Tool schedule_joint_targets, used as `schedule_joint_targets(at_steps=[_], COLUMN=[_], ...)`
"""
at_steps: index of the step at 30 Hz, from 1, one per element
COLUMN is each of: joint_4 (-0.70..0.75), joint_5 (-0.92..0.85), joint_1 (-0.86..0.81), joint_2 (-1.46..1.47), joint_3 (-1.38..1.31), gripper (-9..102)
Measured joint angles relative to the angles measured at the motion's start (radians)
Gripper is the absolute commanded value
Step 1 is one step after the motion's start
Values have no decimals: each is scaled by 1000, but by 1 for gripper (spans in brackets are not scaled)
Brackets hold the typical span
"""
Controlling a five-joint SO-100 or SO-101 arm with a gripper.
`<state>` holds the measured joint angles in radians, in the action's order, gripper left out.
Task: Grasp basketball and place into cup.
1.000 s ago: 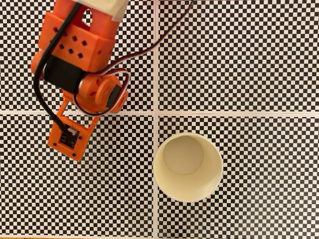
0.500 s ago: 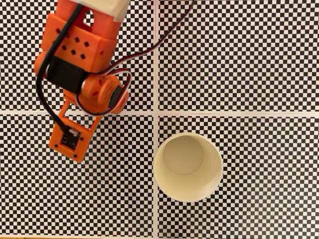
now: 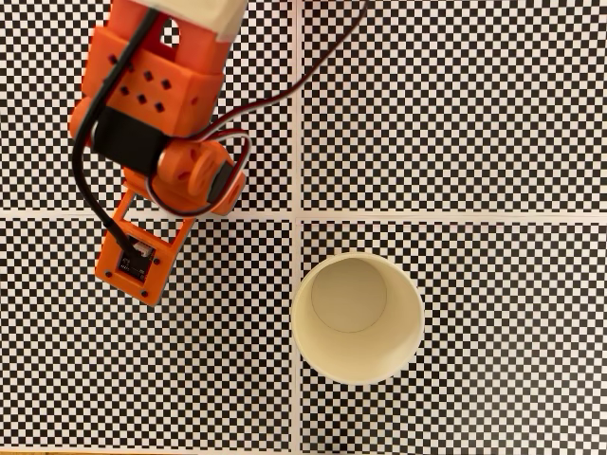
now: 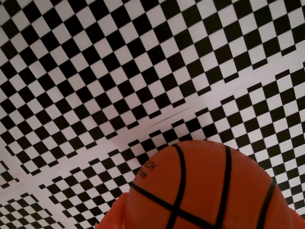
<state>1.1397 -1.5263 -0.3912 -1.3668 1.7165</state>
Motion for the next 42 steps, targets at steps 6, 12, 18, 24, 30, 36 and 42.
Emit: schedule_joint_targets(at_steps=[6, 12, 18, 24, 30, 36, 42], joint_4=[-3, -15, -17, -17, 34, 98, 255], joint_5=[0, 0, 0, 0, 0, 6, 25], joint_1=[-6, -6, -2, -5, -5, 21, 77], joint_2=[0, -2, -20, -67, -164, -291, -336], joint_3=[0, 3, 14, 29, 31, 31, -81], gripper=[33, 31, 31, 29, 28, 28, 27])
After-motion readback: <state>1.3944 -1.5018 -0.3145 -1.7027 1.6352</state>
